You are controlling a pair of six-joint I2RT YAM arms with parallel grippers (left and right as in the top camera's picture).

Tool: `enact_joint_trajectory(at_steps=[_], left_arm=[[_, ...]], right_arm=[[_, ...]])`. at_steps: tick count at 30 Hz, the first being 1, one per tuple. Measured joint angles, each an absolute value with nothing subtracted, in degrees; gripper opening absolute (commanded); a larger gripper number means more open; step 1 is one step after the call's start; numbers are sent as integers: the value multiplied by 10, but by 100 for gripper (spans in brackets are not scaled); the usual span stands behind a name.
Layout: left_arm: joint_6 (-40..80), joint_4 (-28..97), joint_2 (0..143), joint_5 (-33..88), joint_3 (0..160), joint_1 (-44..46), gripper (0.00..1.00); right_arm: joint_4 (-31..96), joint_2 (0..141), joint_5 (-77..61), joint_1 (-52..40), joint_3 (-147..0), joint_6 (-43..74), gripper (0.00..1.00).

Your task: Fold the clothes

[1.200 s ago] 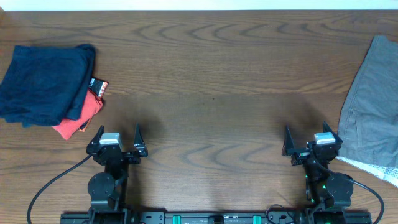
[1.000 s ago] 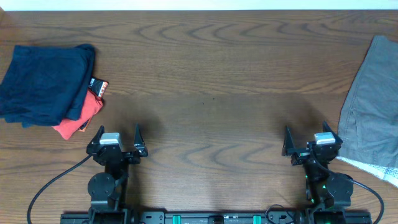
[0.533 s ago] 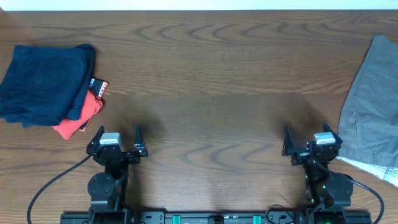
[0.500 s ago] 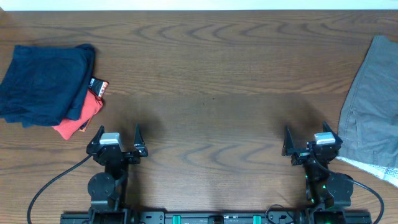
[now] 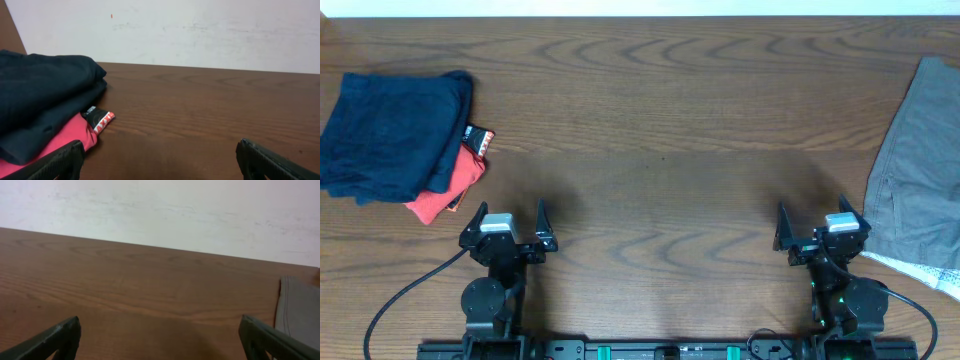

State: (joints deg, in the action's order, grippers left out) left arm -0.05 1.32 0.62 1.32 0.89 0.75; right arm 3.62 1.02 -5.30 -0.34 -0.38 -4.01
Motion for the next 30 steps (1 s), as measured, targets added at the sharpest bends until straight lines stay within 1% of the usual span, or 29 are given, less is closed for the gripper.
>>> enact_joint_trajectory(at_steps=[24, 30], left_arm=[[0, 13, 6, 13, 9, 8, 98], [1, 15, 7, 13, 9, 8, 98]], right_arm=[[36, 10, -53, -3, -4, -39, 99], [43, 10, -43, -3, -5, -17, 99]])
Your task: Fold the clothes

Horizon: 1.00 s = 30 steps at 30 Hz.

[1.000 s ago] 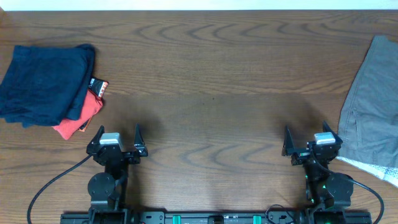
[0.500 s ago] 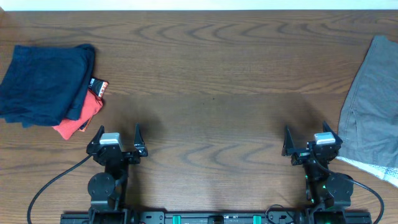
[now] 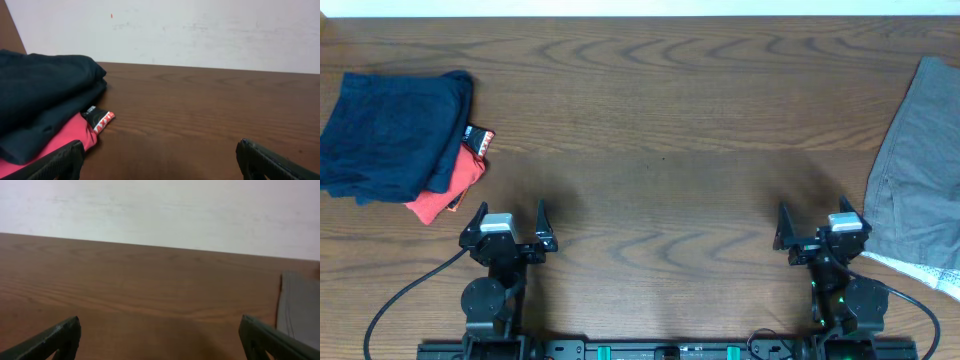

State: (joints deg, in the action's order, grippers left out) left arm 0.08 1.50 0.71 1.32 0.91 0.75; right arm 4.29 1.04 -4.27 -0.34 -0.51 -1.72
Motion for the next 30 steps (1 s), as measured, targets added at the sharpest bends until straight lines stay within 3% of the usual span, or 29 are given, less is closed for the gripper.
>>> enact_joint_trajectory(at_steps=[10, 22, 30], left_arm=[[57, 189, 114, 13, 111, 8, 98], [76, 387, 363, 78, 366, 8, 98], [76, 424, 476, 91, 406, 8, 98]], right_arm=[[219, 97, 15, -3, -118, 15, 99], [381, 447, 65, 3, -336, 28, 99], [382, 592, 64, 6, -423, 40, 99]])
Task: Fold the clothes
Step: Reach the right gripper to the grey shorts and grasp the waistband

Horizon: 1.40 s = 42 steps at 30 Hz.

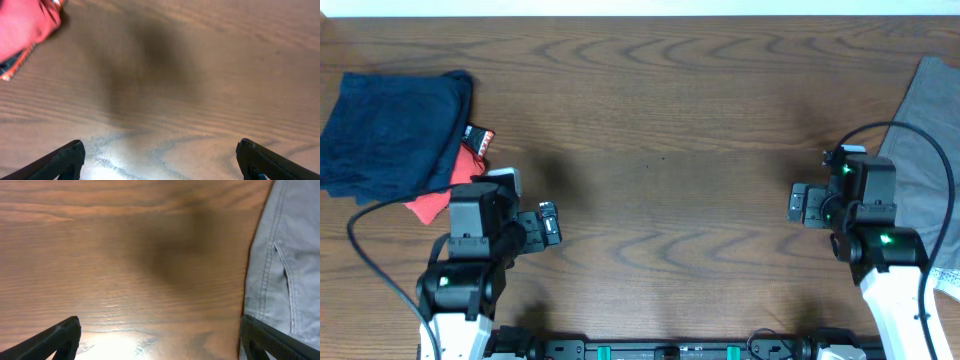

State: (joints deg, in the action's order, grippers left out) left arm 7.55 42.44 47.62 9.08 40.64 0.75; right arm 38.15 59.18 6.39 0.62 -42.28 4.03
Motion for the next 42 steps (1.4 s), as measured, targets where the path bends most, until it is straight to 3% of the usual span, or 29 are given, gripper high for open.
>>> enact_joint_trajectory(at_steps=[11, 27, 30, 31, 32, 34, 37, 38, 42], left_arm=[[76, 422, 506, 91, 406, 8, 98], [76, 413, 506, 91, 406, 8, 98], [76, 413, 506, 91, 406, 8, 98], [76, 413, 506, 91, 406, 8, 98], [76, 413, 506, 91, 406, 8, 98], [76, 412, 506, 91, 406, 8, 98], [76, 411, 506, 91, 406, 8, 98], [76, 411, 506, 91, 406, 8, 98], [76, 410, 506, 91, 406, 8, 98]], right_arm=[[459, 722, 259, 131, -420, 222, 99], [384, 895, 275, 178, -421, 252, 94], [375, 910, 282, 178, -428, 254, 81], [373, 915, 283, 178, -431, 254, 72], [370, 922, 285, 178, -434, 255, 54], [366, 933, 285, 178, -437, 258, 31], [368, 945, 286, 178, -433, 259, 5], [369, 947, 281, 178, -431, 256, 1], [371, 946, 262, 178, -431, 240, 1]])
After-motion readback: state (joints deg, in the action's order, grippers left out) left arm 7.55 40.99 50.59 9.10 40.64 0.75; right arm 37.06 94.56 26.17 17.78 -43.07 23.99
